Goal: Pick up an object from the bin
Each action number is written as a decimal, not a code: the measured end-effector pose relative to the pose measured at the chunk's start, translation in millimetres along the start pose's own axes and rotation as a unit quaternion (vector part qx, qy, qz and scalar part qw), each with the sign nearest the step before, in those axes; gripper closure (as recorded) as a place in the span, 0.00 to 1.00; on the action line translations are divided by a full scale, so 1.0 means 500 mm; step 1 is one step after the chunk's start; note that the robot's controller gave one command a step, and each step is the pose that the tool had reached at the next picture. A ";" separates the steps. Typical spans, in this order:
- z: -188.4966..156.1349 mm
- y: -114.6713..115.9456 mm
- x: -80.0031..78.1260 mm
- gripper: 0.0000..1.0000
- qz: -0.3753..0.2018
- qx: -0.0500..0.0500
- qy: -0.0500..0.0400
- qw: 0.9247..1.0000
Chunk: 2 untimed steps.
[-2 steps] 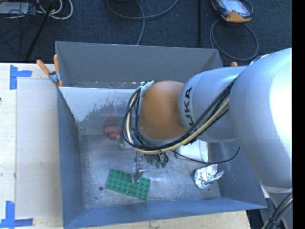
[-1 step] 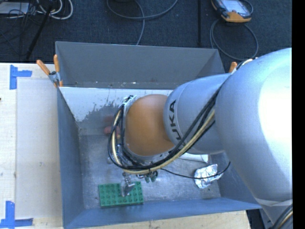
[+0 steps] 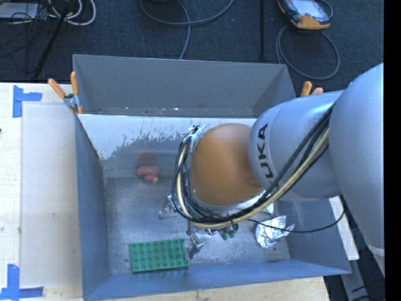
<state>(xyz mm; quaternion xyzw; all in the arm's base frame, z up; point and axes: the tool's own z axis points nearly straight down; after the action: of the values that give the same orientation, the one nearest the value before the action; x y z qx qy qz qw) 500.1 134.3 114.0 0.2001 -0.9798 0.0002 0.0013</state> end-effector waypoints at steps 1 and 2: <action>0.078 0.024 -0.012 0.00 0.020 0.001 -0.004 1.000; 0.073 0.025 -0.010 1.00 0.022 0.000 -0.001 1.000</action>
Offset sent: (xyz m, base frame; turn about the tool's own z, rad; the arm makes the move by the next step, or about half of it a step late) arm -0.0034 0.0129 -0.0440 0.0410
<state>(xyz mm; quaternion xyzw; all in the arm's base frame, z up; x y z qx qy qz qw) 499.7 147.8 77.3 0.1787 -0.9839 0.0001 0.0001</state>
